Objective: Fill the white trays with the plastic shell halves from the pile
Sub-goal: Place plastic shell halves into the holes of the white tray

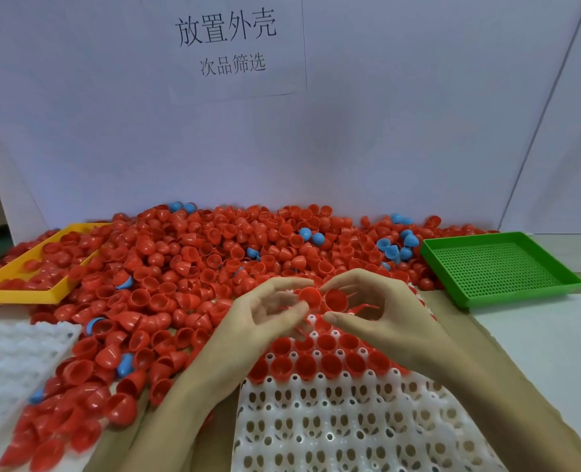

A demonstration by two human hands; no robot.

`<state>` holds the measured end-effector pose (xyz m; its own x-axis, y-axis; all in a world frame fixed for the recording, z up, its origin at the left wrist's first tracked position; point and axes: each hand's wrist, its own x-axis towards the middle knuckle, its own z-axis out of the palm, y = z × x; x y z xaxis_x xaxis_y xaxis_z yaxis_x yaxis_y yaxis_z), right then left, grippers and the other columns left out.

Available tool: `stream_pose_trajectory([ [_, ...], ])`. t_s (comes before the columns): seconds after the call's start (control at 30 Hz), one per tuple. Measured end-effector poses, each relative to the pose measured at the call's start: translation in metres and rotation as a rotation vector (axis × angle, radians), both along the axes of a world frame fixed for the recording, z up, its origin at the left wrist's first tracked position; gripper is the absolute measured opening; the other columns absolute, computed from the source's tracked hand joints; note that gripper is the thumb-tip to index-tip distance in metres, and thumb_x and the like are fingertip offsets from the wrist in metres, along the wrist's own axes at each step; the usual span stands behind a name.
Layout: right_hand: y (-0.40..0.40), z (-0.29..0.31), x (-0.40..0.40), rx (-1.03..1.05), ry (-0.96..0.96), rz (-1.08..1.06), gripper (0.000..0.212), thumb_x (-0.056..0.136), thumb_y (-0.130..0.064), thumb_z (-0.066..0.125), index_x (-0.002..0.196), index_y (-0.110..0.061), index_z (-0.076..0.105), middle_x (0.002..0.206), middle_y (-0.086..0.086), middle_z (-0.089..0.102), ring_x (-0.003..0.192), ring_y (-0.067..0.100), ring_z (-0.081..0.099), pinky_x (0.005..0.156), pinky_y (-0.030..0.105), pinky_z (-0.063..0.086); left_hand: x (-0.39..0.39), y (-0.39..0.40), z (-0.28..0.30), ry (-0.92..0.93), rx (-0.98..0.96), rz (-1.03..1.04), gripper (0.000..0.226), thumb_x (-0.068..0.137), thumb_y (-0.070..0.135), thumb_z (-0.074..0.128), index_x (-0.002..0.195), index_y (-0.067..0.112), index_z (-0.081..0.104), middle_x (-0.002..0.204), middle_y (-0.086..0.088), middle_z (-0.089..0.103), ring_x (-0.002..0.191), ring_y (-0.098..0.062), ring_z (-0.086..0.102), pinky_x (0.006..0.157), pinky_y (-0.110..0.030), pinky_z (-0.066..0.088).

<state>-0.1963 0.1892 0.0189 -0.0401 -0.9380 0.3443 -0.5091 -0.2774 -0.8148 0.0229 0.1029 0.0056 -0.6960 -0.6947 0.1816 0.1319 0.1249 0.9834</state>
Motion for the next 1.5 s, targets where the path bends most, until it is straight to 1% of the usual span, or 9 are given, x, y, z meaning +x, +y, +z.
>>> stream_pose_trajectory([
  [0.13,0.002,-0.003,-0.002,-0.042,-0.008,0.004,0.03,0.086,-0.032,0.086,0.112,-0.036,0.071,0.108,-0.01,0.075,0.101,0.015,0.073,0.081,0.035,0.063,-0.003,0.003,-0.002,-0.044,-0.122,0.007,0.05,0.091,0.016,0.082,0.136,0.028,0.064,0.119,-0.009,0.073,0.102,-0.028,0.074,0.089,-0.031,0.059],
  [0.43,0.009,-0.007,-0.002,-0.026,-0.068,0.058,0.044,0.088,-0.031,0.084,0.127,-0.036,0.065,0.109,-0.009,0.072,0.098,0.019,0.074,0.079,0.033,0.063,-0.006,0.009,-0.002,-0.111,-0.11,0.147,0.024,0.097,0.035,0.069,0.117,0.023,0.074,0.095,-0.007,0.08,0.086,-0.024,0.078,0.085,-0.023,0.058],
  [0.63,0.011,-0.01,0.003,-0.027,-0.088,0.059,0.013,0.091,-0.025,0.081,0.097,-0.032,0.072,0.1,-0.007,0.074,0.094,0.016,0.073,0.072,0.036,0.063,-0.007,0.008,-0.002,-0.114,-0.062,0.163,0.034,0.103,0.042,0.059,0.107,0.015,0.078,0.098,-0.01,0.079,0.09,-0.026,0.077,0.085,-0.03,0.061],
  [0.83,0.011,-0.015,0.009,-0.012,-0.145,0.077,0.011,0.096,-0.026,0.076,0.105,-0.028,0.071,0.106,-0.004,0.072,0.098,0.02,0.07,0.076,0.058,0.06,-0.007,0.009,-0.002,-0.142,-0.038,0.136,0.052,0.105,0.054,0.047,0.092,0.018,0.082,0.094,-0.009,0.079,0.084,-0.023,0.075,0.078,-0.027,0.06],
  [1.0,0.012,-0.019,0.018,-0.029,-0.156,0.103,0.047,0.096,-0.026,0.076,0.137,-0.035,0.054,0.123,-0.005,0.067,0.108,0.023,0.07,0.081,0.046,0.063,-0.007,0.011,-0.003,-0.164,0.007,0.043,0.064,0.104,0.064,0.049,0.081,0.013,0.078,0.085,-0.012,0.076,0.071,-0.02,0.068,0.067,-0.022,0.053],
  [1.2,0.011,-0.02,0.023,-0.032,-0.124,0.008,0.013,0.094,-0.035,0.076,0.106,-0.037,0.072,0.102,-0.006,0.076,0.094,0.018,0.074,0.077,0.031,0.062,-0.011,0.013,-0.008,-0.235,-0.089,0.123,0.061,0.104,0.061,0.045,0.073,0.017,0.074,0.075,-0.006,0.075,0.061,-0.019,0.067,0.059,-0.023,0.049],
  [1.3,0.01,-0.023,0.022,0.009,-0.076,-0.077,0.012,0.091,-0.039,0.079,0.095,-0.03,0.072,0.089,-0.004,0.074,0.081,0.014,0.073,0.072,0.029,0.06,-0.009,0.01,-0.01,-0.175,-0.391,0.377,0.026,0.1,0.05,0.062,0.092,0.026,0.072,0.082,0.003,0.074,0.074,-0.015,0.073,0.071,-0.032,0.058],
  [1.4,0.011,-0.023,0.023,0.024,-0.09,-0.087,0.012,0.09,-0.033,0.079,0.09,-0.024,0.072,0.082,-0.001,0.074,0.07,0.013,0.07,0.066,0.027,0.059,-0.005,0.007,-0.007,-0.151,-0.383,0.168,0.018,0.099,0.036,0.071,0.118,0.034,0.069,0.108,0.009,0.073,0.097,-0.016,0.075,0.085,-0.031,0.062],
  [1.5,0.011,-0.024,0.023,0.006,-0.1,-0.098,0.012,0.09,-0.029,0.08,0.095,-0.024,0.07,0.085,-0.002,0.075,0.073,0.014,0.073,0.069,0.028,0.06,-0.006,0.008,-0.009,-0.16,-0.394,0.109,0.015,0.101,0.023,0.07,0.113,0.03,0.075,0.114,0.009,0.074,0.1,-0.016,0.075,0.088,-0.026,0.059],
])
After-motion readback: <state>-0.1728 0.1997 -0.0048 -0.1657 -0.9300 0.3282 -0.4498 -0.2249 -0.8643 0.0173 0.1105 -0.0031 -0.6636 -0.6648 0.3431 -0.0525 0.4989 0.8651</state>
